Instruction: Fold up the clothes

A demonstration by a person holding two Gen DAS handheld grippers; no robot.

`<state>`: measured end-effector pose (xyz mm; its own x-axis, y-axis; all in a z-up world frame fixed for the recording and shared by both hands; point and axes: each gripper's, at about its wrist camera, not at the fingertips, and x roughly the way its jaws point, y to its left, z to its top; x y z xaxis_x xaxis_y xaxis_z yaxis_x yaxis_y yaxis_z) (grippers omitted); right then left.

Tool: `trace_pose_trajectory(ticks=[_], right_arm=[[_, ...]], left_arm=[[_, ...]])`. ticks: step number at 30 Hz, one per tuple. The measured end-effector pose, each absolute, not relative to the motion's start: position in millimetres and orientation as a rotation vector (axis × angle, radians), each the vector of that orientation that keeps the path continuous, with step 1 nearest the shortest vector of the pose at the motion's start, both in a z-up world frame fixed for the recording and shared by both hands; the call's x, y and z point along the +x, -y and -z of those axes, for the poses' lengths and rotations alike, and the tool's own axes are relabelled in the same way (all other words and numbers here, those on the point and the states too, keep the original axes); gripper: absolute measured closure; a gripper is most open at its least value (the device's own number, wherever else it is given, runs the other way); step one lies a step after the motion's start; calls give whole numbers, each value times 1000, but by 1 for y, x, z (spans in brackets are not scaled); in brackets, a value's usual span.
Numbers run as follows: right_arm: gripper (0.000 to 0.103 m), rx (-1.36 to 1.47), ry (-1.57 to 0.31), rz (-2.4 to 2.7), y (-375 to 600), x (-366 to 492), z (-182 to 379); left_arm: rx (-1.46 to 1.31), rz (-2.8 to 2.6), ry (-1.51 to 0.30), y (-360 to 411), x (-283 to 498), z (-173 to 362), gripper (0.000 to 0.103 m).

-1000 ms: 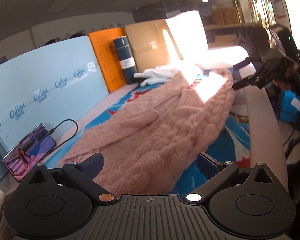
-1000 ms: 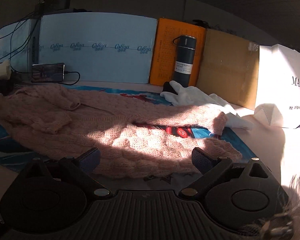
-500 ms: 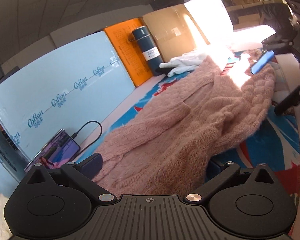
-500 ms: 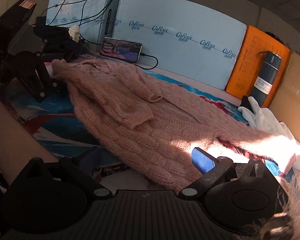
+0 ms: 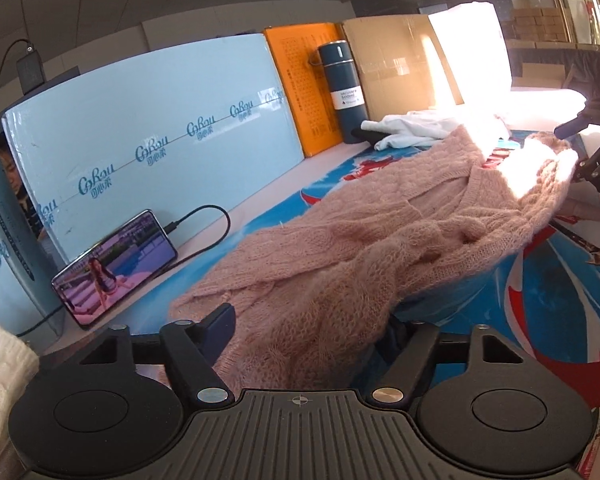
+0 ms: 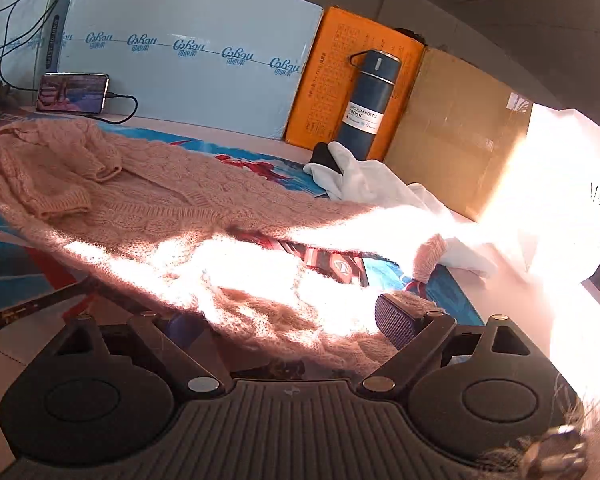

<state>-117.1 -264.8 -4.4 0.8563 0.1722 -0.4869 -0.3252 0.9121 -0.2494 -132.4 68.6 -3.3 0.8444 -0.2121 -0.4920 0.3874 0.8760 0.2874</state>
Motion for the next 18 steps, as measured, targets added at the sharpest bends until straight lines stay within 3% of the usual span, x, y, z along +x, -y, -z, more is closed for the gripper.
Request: trace_pose_trajectory(ticks=[1,3,6,9,14,17,18], right_arm=[[36,-319,-474,-266,267,-118,5],[70,-282,-465,-268,272,-118,5],[82,-164,-409,-303,283,-111,-3],[88,-82,-339,-332,287,-98,-13],[89,-31,-291,-328,285,-61,-27],[89,-30,-325,-287,281,-37,-29],[84,-28,-341,-267,281,-31,-28]], left_arm=[[377,330,-476,-71,-132,3,69],[332,332,-483,-76,-133,1,79],[216,331,-493,-87,-129,-4,80],[115,301,-483,-93,-118,-11,80],[8,260,-493,-100,-89,-16,80],[-102,229,-528,-111,-69,-11,68],[-143,211,-536,-116,-65,-9,55]])
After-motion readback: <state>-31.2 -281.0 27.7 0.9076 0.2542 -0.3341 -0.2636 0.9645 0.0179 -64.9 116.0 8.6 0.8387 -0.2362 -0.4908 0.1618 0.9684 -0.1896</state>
